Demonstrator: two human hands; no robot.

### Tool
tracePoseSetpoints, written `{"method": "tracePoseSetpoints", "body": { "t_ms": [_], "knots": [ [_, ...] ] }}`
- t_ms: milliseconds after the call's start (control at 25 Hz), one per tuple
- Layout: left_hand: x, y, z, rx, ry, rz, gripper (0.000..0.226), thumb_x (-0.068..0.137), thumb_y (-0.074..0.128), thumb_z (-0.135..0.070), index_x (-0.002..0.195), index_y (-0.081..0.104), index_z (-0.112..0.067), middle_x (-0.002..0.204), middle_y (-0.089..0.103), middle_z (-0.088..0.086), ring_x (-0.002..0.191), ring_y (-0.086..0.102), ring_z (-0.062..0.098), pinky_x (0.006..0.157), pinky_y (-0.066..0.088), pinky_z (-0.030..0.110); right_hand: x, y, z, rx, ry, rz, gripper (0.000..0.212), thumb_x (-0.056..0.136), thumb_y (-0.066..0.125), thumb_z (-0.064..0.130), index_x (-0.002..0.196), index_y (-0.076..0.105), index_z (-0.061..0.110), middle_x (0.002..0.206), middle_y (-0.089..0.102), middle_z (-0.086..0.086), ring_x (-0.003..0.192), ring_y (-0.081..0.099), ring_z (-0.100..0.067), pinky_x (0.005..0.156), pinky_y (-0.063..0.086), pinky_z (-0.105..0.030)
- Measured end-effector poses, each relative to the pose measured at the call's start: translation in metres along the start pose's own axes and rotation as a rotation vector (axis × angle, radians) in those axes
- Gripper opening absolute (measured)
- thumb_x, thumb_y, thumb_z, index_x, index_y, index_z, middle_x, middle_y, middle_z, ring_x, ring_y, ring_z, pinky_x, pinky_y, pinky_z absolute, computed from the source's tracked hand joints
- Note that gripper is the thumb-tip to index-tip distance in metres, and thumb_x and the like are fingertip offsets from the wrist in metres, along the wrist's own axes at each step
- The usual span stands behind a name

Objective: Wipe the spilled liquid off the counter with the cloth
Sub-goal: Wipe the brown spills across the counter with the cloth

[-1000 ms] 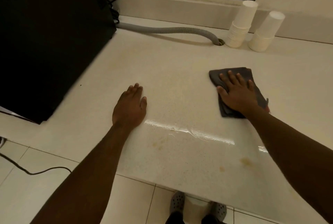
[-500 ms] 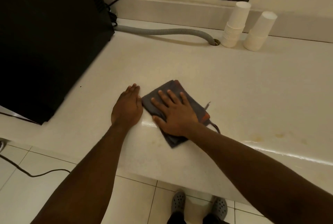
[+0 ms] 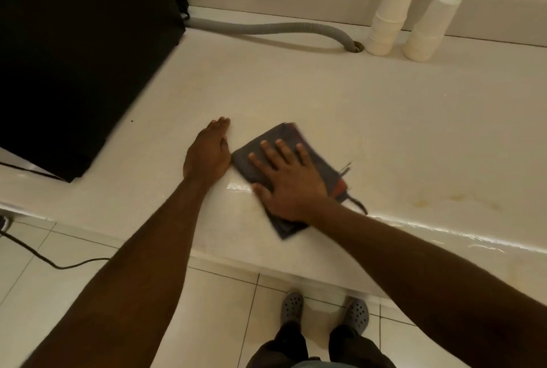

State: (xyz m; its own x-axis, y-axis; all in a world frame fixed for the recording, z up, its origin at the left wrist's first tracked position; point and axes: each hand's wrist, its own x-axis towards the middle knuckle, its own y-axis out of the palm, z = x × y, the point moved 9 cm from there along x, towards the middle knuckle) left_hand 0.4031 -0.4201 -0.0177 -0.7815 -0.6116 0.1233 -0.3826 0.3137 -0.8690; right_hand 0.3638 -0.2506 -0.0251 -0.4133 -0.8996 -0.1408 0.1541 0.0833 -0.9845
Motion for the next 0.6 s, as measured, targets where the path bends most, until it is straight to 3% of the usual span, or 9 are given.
{"method": "tracePoseSetpoints", "body": {
  "t_ms": [80, 160, 320, 440, 520, 600],
  "knots": [
    [0.001, 0.002, 0.0, 0.031, 0.02, 0.032, 0.047, 0.099, 0.034, -0.015, 0.146, 0.036, -0.015, 0.155, 0.035, 0.003, 0.145, 0.028, 0.018, 0.119, 0.019, 0.031, -0.043, 0.006, 0.034, -0.011, -0.232, 0.039, 0.063, 0.095, 0.015, 0.06, 0.152, 0.002, 0.036, 0.164, 0.0, 0.002, 0.149, -0.006, -0.021, 0.119, -0.009, -0.05],
    [-0.002, 0.005, -0.004, 0.066, 0.032, 0.069, 0.047, 0.101, 0.033, -0.02, 0.147, 0.034, -0.015, 0.157, 0.03, 0.004, 0.146, 0.023, 0.019, 0.12, 0.016, 0.032, -0.077, 0.006, 0.011, 0.0, -0.287, 0.029, 0.058, 0.098, 0.017, 0.055, 0.151, 0.003, 0.039, 0.163, -0.002, 0.007, 0.149, -0.009, -0.016, 0.119, -0.011, -0.045],
    [-0.007, 0.016, -0.013, 0.232, 0.039, 0.167, 0.053, 0.102, 0.024, -0.035, 0.151, 0.021, -0.017, 0.162, 0.011, 0.008, 0.149, 0.01, 0.023, 0.121, 0.009, 0.036, -0.058, -0.006, -0.131, -0.001, 0.228, -0.051, 0.058, 0.097, 0.011, 0.055, 0.152, 0.002, 0.038, 0.164, 0.0, 0.005, 0.15, -0.003, -0.02, 0.12, -0.004, -0.05],
    [-0.012, 0.03, -0.022, 0.286, 0.046, 0.229, 0.057, 0.102, 0.019, -0.038, 0.153, 0.01, -0.015, 0.162, 0.004, 0.009, 0.15, 0.004, 0.024, 0.122, 0.006, 0.037, -0.009, -0.013, -0.144, 0.077, 0.428, -0.048, 0.063, 0.095, 0.012, 0.059, 0.153, 0.002, 0.035, 0.164, -0.003, 0.001, 0.15, -0.005, -0.024, 0.118, -0.007, -0.054],
    [-0.014, 0.03, -0.028, 0.233, 0.043, 0.217, 0.055, 0.102, 0.02, -0.034, 0.152, 0.01, -0.013, 0.162, 0.007, 0.007, 0.15, 0.006, 0.022, 0.122, 0.007, 0.037, 0.003, -0.01, -0.101, 0.063, 0.336, -0.028, 0.064, 0.095, 0.015, 0.059, 0.153, 0.004, 0.035, 0.164, -0.002, 0.0, 0.15, -0.005, -0.025, 0.118, -0.008, -0.054],
    [-0.015, 0.024, -0.029, 0.155, 0.027, 0.182, 0.054, 0.103, 0.023, -0.031, 0.152, 0.014, -0.012, 0.161, 0.014, 0.006, 0.149, 0.011, 0.021, 0.122, 0.009, 0.036, -0.023, -0.002, -0.05, 0.022, 0.121, -0.018, 0.062, 0.095, 0.018, 0.057, 0.153, 0.006, 0.036, 0.164, 0.001, 0.001, 0.15, -0.003, -0.024, 0.118, -0.006, -0.053]
  ]
}}
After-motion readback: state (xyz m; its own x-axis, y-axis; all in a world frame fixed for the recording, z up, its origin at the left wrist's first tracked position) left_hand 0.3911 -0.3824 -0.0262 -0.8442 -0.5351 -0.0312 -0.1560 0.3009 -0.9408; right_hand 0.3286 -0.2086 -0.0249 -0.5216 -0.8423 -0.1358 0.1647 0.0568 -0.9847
